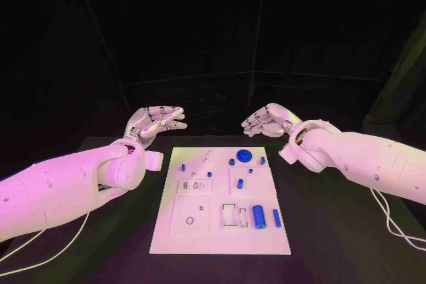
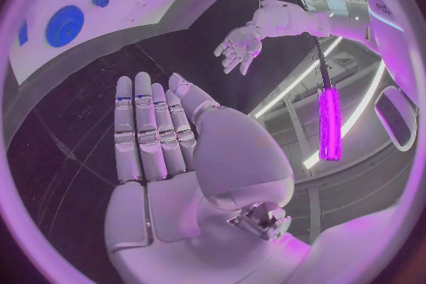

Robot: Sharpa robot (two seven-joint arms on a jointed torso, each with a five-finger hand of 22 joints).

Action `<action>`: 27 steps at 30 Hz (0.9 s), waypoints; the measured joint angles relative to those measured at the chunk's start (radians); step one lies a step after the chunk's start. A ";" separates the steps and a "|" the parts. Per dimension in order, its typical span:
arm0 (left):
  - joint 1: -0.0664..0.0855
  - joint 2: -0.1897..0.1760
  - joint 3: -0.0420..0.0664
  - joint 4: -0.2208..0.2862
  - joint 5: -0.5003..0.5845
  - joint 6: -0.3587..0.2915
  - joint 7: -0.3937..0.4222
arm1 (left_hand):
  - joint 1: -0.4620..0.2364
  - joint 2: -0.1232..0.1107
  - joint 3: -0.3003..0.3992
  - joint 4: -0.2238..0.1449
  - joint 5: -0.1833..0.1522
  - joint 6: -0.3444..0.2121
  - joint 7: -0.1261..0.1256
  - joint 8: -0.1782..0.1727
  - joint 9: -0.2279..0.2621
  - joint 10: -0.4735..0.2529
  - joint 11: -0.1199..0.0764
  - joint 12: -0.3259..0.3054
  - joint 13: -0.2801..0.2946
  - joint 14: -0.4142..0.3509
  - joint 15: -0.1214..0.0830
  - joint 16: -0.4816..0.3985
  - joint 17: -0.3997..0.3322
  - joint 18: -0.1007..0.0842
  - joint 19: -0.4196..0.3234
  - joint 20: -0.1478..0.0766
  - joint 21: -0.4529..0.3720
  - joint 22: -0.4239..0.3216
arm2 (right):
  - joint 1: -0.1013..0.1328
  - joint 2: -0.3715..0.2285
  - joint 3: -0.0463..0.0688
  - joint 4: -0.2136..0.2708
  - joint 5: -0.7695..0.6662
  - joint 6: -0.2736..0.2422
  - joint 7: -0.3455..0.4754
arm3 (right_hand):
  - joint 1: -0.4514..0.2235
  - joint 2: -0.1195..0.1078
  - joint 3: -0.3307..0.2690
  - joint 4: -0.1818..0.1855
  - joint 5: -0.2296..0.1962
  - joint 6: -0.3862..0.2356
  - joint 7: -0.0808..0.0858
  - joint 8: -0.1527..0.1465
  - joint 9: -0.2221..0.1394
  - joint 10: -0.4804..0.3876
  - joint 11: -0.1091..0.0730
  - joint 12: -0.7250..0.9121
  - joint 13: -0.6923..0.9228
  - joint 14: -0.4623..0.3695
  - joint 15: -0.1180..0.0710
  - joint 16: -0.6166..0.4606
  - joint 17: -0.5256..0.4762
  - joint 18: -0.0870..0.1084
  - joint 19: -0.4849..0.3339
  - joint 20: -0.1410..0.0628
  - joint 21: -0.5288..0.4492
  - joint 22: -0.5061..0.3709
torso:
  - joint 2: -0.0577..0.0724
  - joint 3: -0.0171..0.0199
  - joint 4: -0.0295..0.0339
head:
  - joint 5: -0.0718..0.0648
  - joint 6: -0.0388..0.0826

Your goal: Assemble the parts on the task board

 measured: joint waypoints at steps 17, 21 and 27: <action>-0.004 -0.080 -0.002 0.181 -0.067 0.034 -0.002 | -0.007 0.008 -0.012 -0.012 0.000 0.036 -0.018 -0.014 -0.004 0.076 -0.020 -0.011 0.007 0.053 -0.021 0.003 0.031 0.000 0.043 -0.019 0.000 -0.009 | 0.047 0.023 0.000 0.065 -0.538 0.064 -0.254 | -0.022 -0.081 0.000 0.019 -0.052 0.037 -0.033 -0.054 0.000 0.105 -0.045 -0.056 0.003 0.233 -0.069 0.279 0.191 0.000 0.160 -0.100 0.325 0.183 | 0.084 -0.0084 0.0260 | -0.034 0.035; -0.004 -0.082 -0.002 0.197 -0.074 0.041 -0.003 | -0.012 0.012 -0.016 -0.016 0.000 0.040 -0.015 -0.016 -0.005 0.076 -0.020 -0.019 0.007 0.053 -0.021 -0.003 0.033 0.000 0.043 -0.019 -0.008 -0.012 | 0.048 0.029 0.000 0.067 -0.612 0.083 -0.276 | -0.036 -0.095 0.000 0.020 -0.046 0.017 -0.032 -0.057 0.000 0.046 -0.037 -0.060 0.001 0.233 -0.069 0.338 0.229 0.000 0.164 -0.103 0.356 0.201 | 0.098 -0.0085 0.0279 | -0.038 0.040; -0.004 -0.087 -0.002 0.216 -0.079 0.050 -0.005 | -0.012 0.012 -0.019 -0.019 0.000 0.040 -0.015 -0.021 -0.005 0.076 -0.020 -0.025 0.006 0.051 -0.019 -0.009 0.037 0.000 0.043 -0.019 -0.013 -0.015 | 0.048 0.038 0.000 0.067 -0.677 0.112 -0.297 | -0.042 -0.100 0.008 0.028 -0.046 -0.003 -0.034 -0.057 0.000 0.013 -0.036 -0.060 0.001 0.233 -0.069 0.438 0.294 0.000 0.167 -0.099 0.410 0.230 | 0.117 -0.0085 0.0304 | -0.042 0.044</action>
